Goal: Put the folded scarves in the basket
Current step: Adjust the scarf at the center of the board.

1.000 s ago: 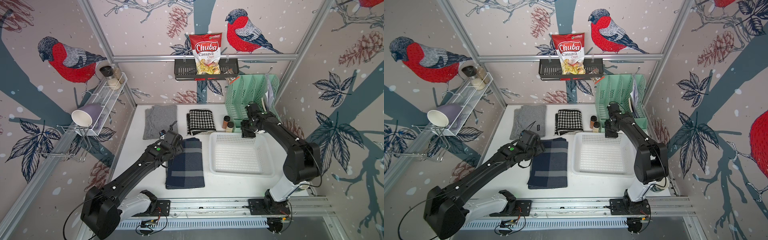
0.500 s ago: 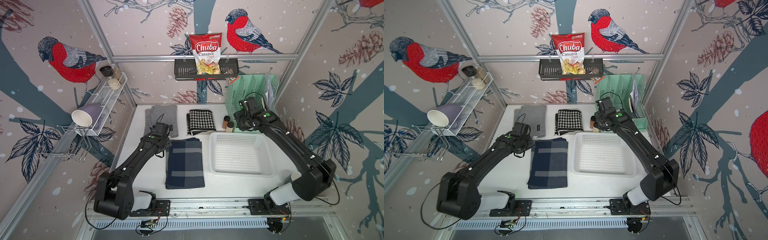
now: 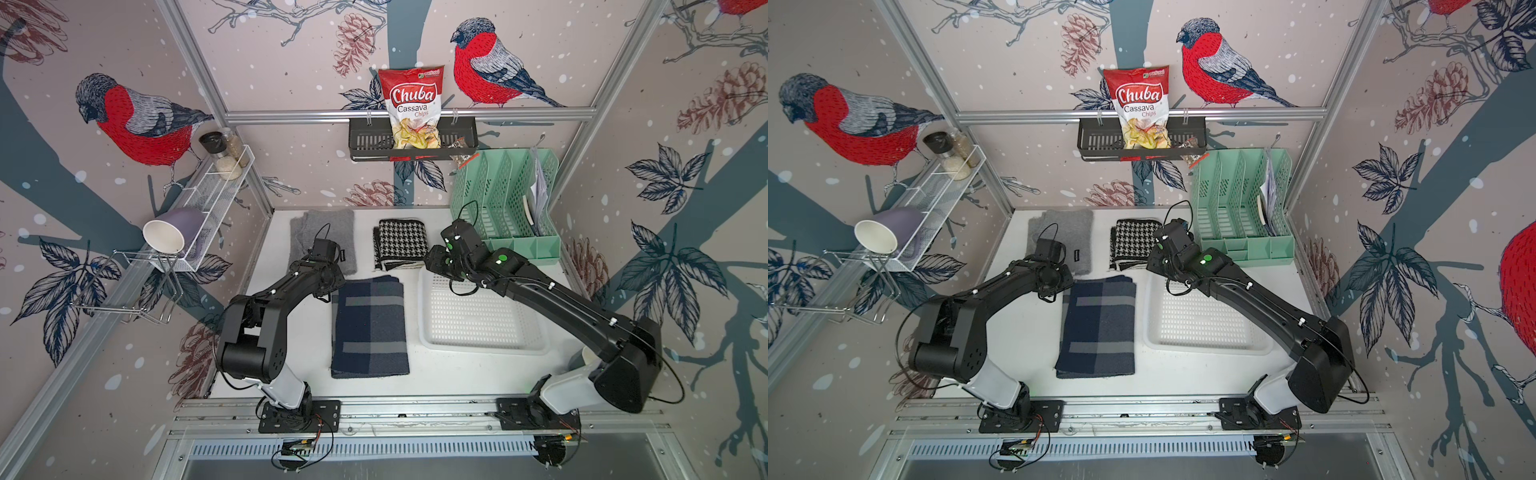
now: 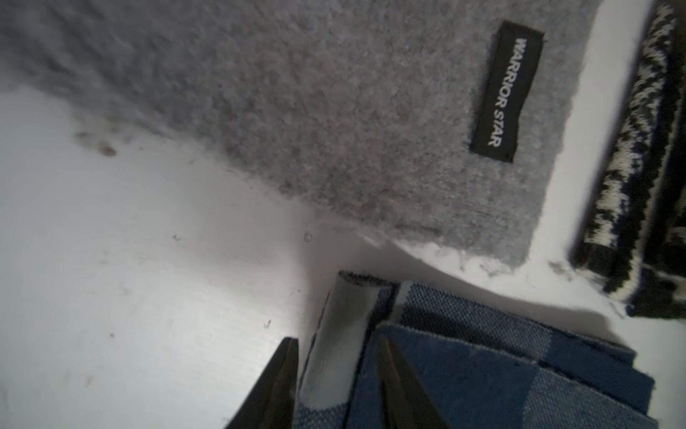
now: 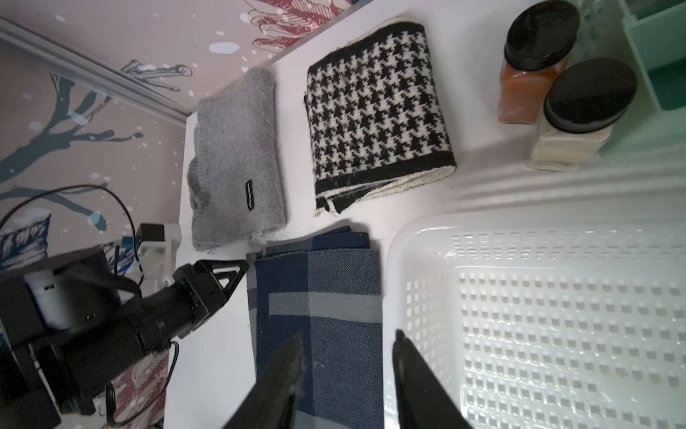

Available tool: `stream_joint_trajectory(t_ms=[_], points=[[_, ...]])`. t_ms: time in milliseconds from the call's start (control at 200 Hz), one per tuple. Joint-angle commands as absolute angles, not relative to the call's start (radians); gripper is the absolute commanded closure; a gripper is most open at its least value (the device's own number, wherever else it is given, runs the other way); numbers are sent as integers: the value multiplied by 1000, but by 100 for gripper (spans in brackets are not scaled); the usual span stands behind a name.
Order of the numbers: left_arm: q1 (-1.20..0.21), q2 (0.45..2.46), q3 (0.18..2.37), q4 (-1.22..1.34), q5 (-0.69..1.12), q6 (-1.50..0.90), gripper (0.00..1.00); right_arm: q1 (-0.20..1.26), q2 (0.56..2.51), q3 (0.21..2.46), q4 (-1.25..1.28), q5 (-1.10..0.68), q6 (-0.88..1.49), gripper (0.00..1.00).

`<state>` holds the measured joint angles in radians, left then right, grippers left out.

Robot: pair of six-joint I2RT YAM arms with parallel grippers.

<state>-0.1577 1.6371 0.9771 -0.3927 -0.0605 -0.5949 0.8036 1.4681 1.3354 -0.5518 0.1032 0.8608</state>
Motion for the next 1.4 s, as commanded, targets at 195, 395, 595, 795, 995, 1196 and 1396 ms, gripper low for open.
stream_joint_trajectory(t_ms=[195, 395, 595, 795, 995, 1196, 1396], points=[[-127, 1679, 924, -262, -3, -599, 74, 841, 1524, 1350, -493, 33, 796, 51], [-124, 1679, 882, -220, -12, -643, 100, 861, 1576, 1377, -511, 31, 785, 50], [-114, 1639, 826, -202, -36, -687, 100, 870, 1590, 1388, -509, 28, 775, 50], [-65, 1580, 778, -196, -40, -723, 100, 885, 1629, 1432, -541, 29, 755, 51], [-11, 1507, 735, -215, -43, -757, 100, 900, 1643, 1433, -536, 27, 752, 51], [110, 1425, 660, -238, 12, -835, 100, 927, 1702, 1479, -564, 8, 718, 52], [223, 1326, 591, -303, 16, -936, 100, 1018, 1802, 1585, -664, 90, 642, 51]])
